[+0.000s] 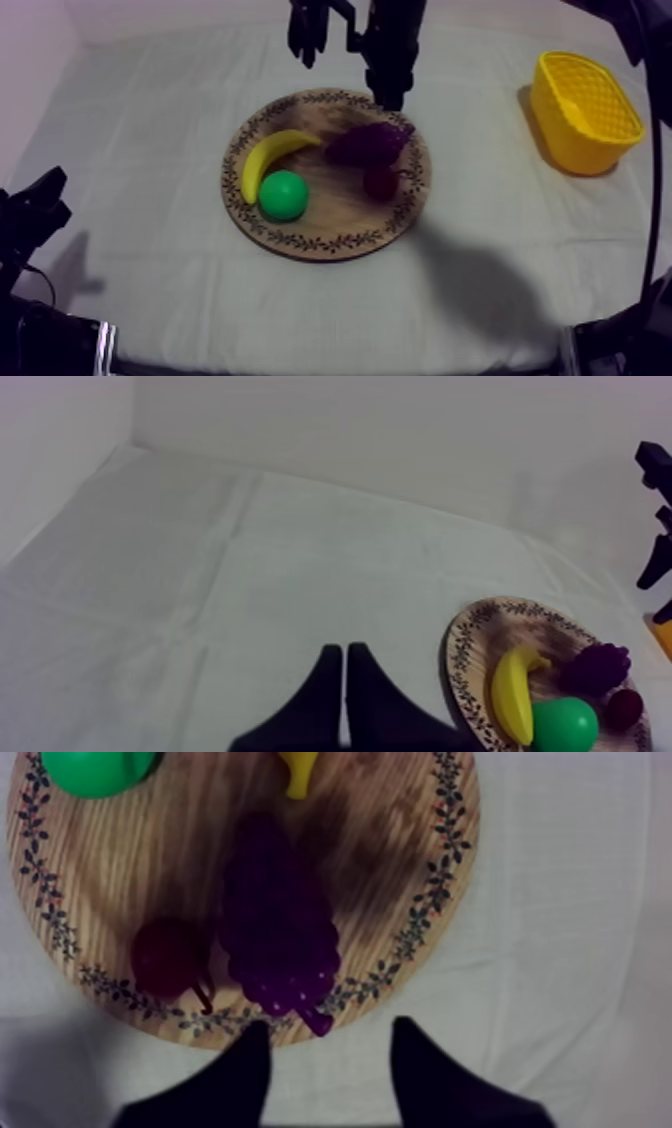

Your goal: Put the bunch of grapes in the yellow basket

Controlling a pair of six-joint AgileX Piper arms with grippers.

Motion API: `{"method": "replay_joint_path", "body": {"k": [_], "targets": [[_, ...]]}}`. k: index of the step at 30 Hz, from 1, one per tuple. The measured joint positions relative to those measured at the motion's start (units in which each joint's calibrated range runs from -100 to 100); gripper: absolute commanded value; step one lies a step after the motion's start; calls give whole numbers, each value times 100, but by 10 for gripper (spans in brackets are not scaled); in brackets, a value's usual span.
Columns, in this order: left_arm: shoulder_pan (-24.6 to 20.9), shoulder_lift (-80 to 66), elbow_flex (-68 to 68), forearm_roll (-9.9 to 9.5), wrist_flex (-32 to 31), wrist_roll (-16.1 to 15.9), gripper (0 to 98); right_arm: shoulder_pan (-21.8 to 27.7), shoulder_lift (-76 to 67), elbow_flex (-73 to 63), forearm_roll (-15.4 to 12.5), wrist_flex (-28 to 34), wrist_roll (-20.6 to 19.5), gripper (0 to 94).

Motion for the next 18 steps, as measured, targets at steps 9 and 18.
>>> {"method": "replay_joint_path", "body": {"k": [9,18], "targets": [[0,0,0,0,0,0,1,34,-94,184,-103,-159,107,647],[0,0,0,0,0,0,1,-6,97,639,-202,-497,186,640]]}}
